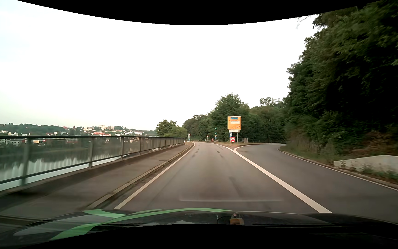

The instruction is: Follow the waypoints while adhering to traffic rules and regulations

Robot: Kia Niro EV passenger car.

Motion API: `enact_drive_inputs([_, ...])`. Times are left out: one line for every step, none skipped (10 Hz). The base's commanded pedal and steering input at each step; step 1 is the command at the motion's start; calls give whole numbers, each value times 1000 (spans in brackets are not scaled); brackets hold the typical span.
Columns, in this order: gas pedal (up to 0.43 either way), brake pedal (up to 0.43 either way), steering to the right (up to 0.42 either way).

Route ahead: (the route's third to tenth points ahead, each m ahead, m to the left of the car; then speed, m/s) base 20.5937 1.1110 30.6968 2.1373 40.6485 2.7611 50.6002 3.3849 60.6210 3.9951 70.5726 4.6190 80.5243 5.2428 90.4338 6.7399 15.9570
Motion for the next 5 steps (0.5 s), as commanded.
enact_drive_inputs([209, 0, -3])
enact_drive_inputs([220, 0, -3])
enact_drive_inputs([220, 0, -3])
enact_drive_inputs([220, 0, -3])
enact_drive_inputs([220, 0, -3])
